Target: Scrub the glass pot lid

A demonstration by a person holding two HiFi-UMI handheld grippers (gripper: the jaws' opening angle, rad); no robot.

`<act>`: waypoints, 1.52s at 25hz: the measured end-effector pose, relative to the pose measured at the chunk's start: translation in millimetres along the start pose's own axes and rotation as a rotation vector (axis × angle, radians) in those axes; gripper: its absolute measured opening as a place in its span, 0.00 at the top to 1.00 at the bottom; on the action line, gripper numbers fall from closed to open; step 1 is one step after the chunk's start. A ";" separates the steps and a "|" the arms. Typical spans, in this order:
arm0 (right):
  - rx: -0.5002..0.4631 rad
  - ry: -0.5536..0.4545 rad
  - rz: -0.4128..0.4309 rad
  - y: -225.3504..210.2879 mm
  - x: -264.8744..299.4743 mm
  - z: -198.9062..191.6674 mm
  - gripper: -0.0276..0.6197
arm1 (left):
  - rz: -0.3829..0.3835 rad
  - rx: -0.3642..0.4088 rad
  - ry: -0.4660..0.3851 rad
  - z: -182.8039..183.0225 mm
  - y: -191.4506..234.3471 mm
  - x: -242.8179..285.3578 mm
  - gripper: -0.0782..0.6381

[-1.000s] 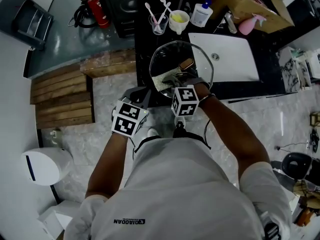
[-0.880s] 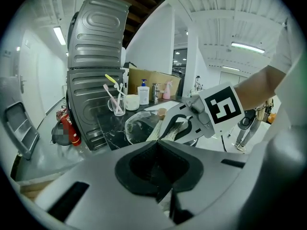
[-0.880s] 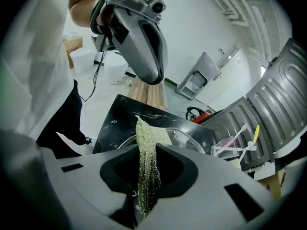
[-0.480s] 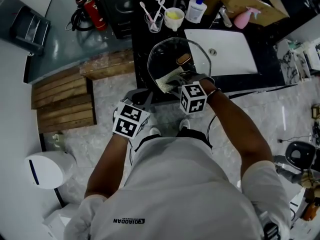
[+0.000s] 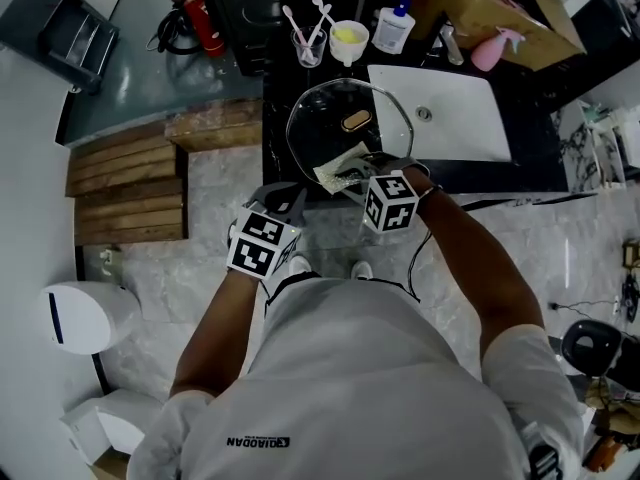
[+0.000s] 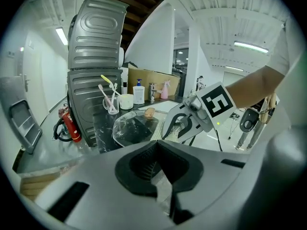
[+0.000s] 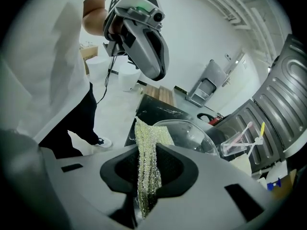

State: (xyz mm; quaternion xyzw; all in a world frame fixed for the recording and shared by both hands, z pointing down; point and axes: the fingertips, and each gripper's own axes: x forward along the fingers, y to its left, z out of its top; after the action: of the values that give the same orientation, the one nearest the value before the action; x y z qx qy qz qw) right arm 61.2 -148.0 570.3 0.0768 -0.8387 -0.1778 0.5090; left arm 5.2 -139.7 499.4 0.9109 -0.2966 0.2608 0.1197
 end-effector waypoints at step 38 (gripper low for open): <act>0.411 -0.145 -0.039 45.9 -46.8 -43.7 0.82 | 0.114 -0.112 -0.021 7.6 -52.0 10.6 0.87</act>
State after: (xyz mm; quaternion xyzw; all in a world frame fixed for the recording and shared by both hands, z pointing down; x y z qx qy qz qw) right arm 124.1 -100.7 567.2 0.1821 -0.8902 -0.0179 0.4173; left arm 46.9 -106.4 495.6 0.8871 -0.3635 0.2405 0.1520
